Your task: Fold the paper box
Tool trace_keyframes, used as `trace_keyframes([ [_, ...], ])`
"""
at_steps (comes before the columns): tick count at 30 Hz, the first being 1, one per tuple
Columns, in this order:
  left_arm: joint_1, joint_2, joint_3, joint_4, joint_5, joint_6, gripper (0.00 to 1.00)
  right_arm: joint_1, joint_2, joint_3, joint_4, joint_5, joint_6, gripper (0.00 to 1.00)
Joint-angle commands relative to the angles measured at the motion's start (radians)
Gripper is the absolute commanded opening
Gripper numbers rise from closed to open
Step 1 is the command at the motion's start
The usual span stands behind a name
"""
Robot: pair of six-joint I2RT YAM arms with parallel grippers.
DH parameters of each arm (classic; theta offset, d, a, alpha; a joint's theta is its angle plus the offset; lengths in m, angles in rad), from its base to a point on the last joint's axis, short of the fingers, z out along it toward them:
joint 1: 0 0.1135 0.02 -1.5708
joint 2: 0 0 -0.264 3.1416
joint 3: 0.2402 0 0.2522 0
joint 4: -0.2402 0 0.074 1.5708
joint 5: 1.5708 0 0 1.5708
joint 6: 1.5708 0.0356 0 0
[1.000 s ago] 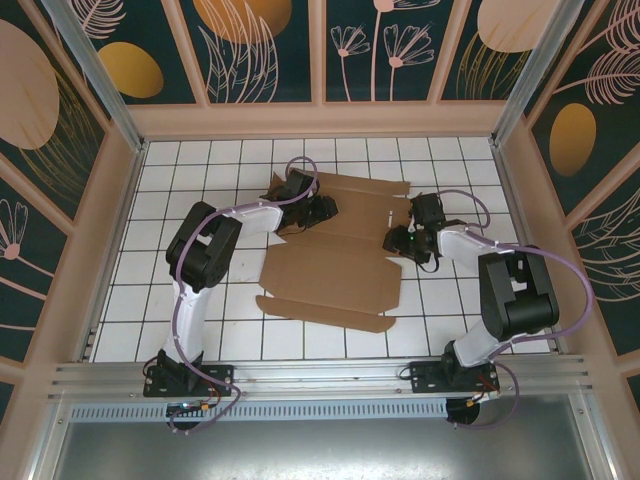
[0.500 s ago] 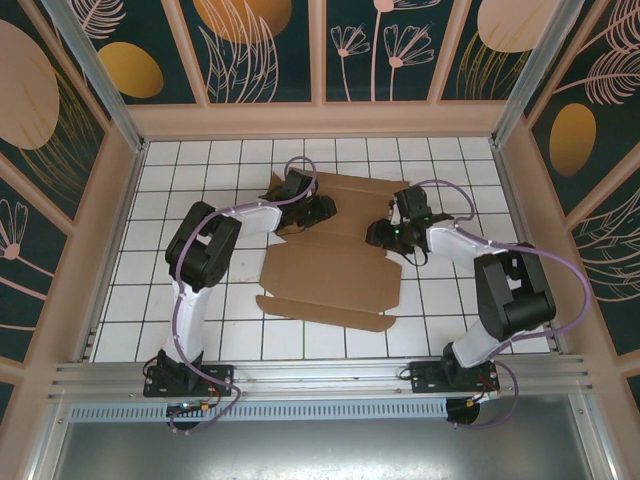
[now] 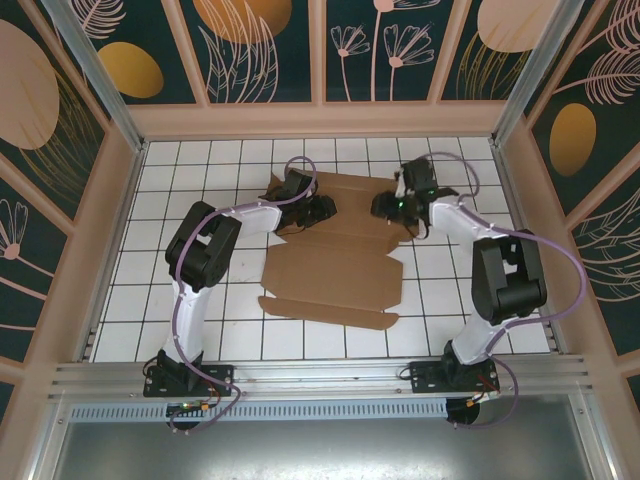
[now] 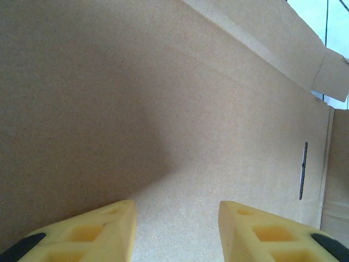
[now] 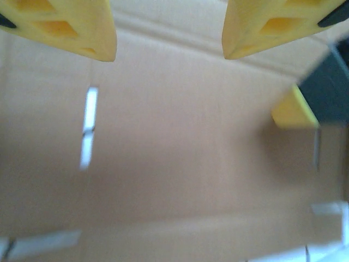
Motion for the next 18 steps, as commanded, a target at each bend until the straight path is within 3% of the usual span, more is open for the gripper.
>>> trace_keyframes([
  [1, 0.002, 0.054, -0.028, -0.088, -0.012, 0.024, 0.44, -0.058, 0.041, 0.087, -0.016, 0.023, -0.021, 0.56],
  [18, 0.002, 0.061, -0.012, -0.120, -0.042, 0.055, 0.44, -0.155, 0.534, 0.594, -0.133, 0.066, -0.100, 0.62],
])
